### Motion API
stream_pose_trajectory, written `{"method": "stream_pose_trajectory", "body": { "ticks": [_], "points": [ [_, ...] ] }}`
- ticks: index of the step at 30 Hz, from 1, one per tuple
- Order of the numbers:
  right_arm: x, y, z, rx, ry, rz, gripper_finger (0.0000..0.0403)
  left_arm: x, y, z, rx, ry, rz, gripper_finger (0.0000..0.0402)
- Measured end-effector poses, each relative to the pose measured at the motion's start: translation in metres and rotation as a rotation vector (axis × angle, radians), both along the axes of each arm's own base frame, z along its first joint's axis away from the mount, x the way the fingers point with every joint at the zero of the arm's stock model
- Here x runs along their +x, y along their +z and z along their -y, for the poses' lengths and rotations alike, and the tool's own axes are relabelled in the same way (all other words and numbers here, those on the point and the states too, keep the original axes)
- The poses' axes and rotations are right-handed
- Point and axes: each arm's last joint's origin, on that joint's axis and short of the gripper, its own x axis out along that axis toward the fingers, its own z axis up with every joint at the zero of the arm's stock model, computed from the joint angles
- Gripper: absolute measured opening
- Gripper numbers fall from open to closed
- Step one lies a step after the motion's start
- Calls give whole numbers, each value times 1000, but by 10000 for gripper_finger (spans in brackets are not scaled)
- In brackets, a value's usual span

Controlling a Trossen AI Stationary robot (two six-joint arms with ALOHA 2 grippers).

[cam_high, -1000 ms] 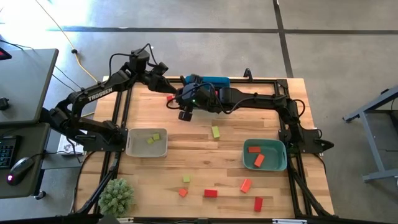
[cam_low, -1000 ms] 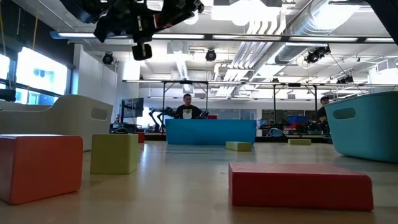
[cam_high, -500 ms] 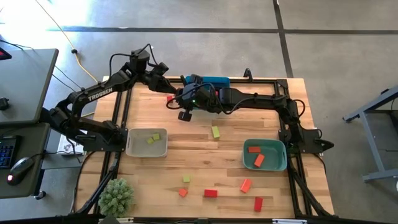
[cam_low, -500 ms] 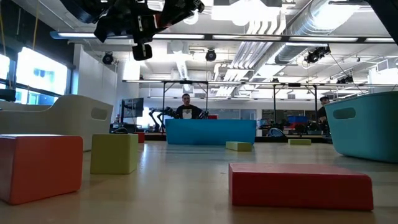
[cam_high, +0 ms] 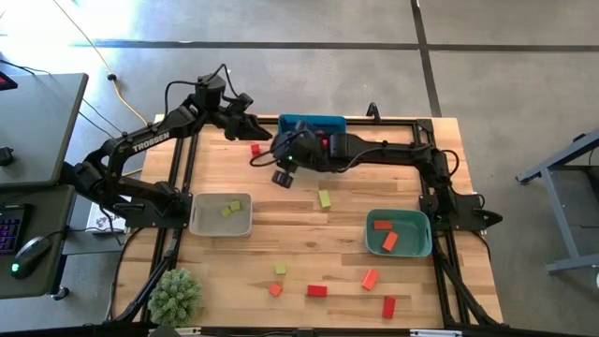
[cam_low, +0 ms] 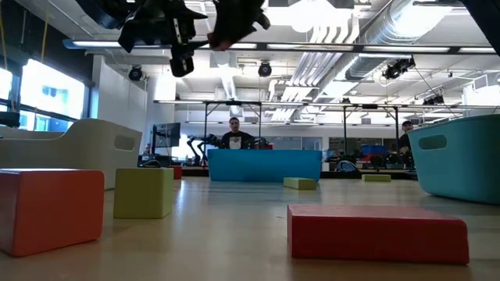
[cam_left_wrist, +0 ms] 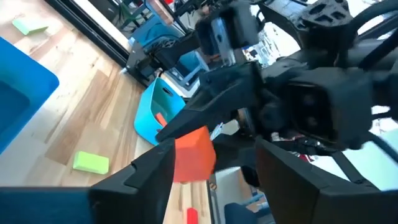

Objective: Sort & place blocks by color
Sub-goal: Put the top orange block into the green bin

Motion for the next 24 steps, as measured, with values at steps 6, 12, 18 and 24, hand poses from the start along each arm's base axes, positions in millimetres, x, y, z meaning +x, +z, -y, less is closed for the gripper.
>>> {"method": "stream_pose_trajectory", "body": {
  "ticks": [6, 12, 18, 24],
  "points": [
    [-17, -14, -15, 147, -92, -152, 107, 0, 0, 0, 16, -1, 2, 211],
    [-35, -22, -30, 217, -198, -291, 107, 0, 0, 0, 33, -3, 6, 211],
    [-52, -28, -48, 240, -290, -417, 107, 0, 0, 0, 33, -3, 6, 211],
    [-59, -29, -68, 234, -342, -422, 107, 0, 0, 0, 33, -1, 6, 211]
  ]
}}
